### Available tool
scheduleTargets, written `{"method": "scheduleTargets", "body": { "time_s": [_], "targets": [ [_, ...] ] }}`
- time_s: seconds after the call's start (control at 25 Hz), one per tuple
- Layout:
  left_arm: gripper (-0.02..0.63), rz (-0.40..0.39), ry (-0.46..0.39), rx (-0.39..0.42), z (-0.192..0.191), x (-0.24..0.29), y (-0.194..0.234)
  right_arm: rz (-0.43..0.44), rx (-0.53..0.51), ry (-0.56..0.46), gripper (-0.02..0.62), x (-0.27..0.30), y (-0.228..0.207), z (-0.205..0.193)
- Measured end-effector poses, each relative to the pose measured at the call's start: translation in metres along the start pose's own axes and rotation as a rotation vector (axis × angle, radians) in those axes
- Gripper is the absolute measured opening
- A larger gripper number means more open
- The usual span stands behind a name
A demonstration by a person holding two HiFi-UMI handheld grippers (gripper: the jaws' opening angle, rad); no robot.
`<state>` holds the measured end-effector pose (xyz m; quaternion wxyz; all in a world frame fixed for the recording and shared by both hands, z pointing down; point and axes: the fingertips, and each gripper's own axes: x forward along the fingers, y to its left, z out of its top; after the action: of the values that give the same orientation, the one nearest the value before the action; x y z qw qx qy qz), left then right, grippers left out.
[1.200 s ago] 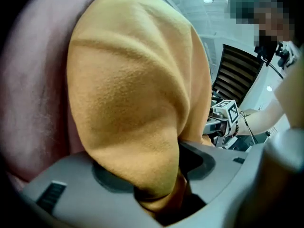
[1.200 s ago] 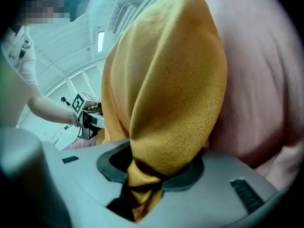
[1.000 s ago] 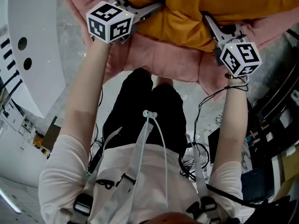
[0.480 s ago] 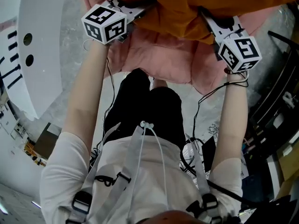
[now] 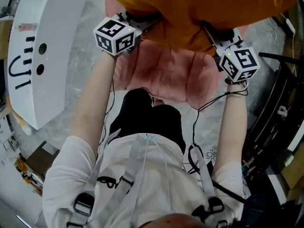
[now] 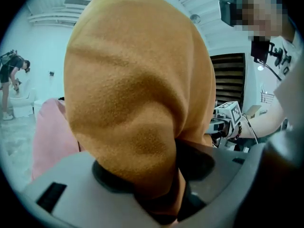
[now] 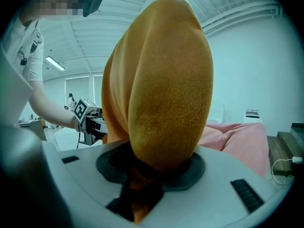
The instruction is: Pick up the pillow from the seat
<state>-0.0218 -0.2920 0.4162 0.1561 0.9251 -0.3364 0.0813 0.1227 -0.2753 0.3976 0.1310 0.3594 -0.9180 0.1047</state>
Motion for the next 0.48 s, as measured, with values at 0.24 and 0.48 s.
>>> {"method": "scheduleTargets", "body": {
  "time_s": [0.24, 0.48],
  "targets": [
    [0.259, -0.012, -0.053, 0.059, 0.049, 0.001, -0.015, -0.039, -0.058, -0.039, 0.164, -0.023, -0.006, 0.043],
    [0.258, 0.001, -0.101, 0.109, 0.097, -0.023, -0.029, -0.049, -0.105, -0.088, 0.164, -0.036, 0.01, 0.094]
  ]
}}
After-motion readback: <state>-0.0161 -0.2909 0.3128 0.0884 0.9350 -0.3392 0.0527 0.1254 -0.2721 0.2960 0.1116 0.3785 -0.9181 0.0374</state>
